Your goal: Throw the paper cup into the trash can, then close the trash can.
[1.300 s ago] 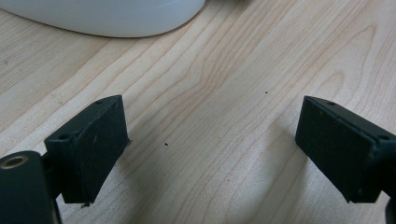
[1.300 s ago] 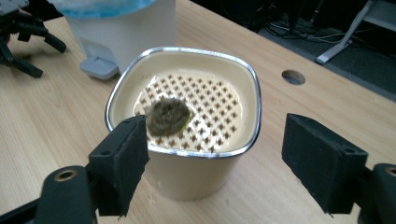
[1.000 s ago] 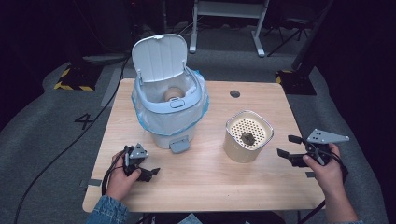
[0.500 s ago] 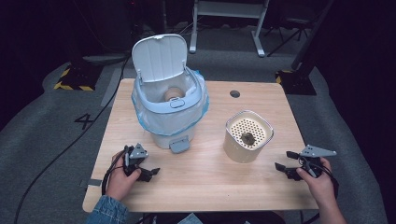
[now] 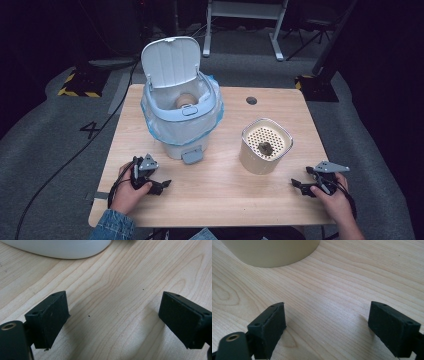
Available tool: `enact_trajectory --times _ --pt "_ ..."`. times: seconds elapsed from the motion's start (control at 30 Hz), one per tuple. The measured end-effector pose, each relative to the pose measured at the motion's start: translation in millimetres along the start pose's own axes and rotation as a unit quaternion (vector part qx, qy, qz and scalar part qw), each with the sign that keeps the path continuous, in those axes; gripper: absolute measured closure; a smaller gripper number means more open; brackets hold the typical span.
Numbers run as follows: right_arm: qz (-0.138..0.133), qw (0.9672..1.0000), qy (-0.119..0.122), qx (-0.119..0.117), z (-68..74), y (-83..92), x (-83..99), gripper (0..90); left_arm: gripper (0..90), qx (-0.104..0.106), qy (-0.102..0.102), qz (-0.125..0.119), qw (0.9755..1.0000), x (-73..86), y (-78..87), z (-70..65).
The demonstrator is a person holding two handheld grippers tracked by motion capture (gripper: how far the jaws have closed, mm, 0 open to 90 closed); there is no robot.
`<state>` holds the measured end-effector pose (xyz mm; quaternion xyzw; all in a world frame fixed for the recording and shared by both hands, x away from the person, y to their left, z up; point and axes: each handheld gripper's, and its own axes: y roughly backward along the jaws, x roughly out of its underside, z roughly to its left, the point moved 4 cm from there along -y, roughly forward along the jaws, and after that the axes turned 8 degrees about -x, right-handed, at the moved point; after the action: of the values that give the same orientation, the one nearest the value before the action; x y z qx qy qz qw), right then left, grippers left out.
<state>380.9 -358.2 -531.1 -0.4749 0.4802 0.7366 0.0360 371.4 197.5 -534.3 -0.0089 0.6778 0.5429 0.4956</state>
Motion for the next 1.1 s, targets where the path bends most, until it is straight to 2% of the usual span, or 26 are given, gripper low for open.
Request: enact_trajectory --times 0.13,0.23,0.27,0.33,0.37,0.43,0.5,0.63,0.77,0.93,1.03,1.1 --pt "0.000 1.0000 0.000 0.000 0.1 0.0 0.0 14.6 9.7 -0.003 -0.002 0.001 1.0000 0.3 0.7 -0.2" --pt "0.000 1.0000 0.000 0.000 0.0 0.0 0.0 14.6 10.2 -0.005 0.006 -0.001 1.0000 0.4 1.0 -0.7" --pt "0.000 1.0000 0.000 0.000 0.0 0.0 0.0 14.6 12.0 -0.007 0.008 -0.003 0.9999 0.2 1.8 -0.1" --pt "0.000 1.0000 0.000 0.000 0.0 0.0 0.0 14.6 22.8 -0.010 0.011 -0.007 0.9999 -0.2 3.8 0.4" --pt "0.000 1.0000 0.000 0.000 -0.1 0.0 0.0 14.6 25.0 -0.009 0.017 -0.017 0.9997 -1.4 6.1 1.1" --pt "0.000 1.0000 0.000 0.000 0.0 0.0 0.0 14.6 24.2 -0.004 0.025 -0.023 0.9994 -3.3 10.2 1.6" --pt "0.000 1.0000 0.000 0.000 0.0 0.0 0.0 14.6 24.1 -0.002 0.023 -0.025 0.9994 -6.6 16.0 2.6" --pt "0.000 1.0000 0.000 0.000 0.1 0.0 0.1 14.6 24.7 0.006 0.031 -0.045 0.9985 -17.1 32.3 6.3" --pt "0.000 1.0000 0.000 0.000 0.0 0.0 0.0 14.6 25.2 -0.016 0.033 -0.062 0.9974 -30.0 55.6 17.8" --pt "0.000 1.0000 0.000 0.000 0.0 0.0 0.1 14.6 25.5 -0.031 0.062 -0.099 0.9926 -50.5 85.8 31.0" --pt "0.000 1.0000 0.000 0.000 0.0 0.0 0.1 14.6 25.9 -0.025 0.068 -0.122 0.9900 -64.8 102.8 37.9" --pt "0.000 1.0000 0.000 0.000 0.1 0.0 0.1 14.6 26.3 -0.030 0.064 -0.128 0.9893 -73.0 112.0 42.2"
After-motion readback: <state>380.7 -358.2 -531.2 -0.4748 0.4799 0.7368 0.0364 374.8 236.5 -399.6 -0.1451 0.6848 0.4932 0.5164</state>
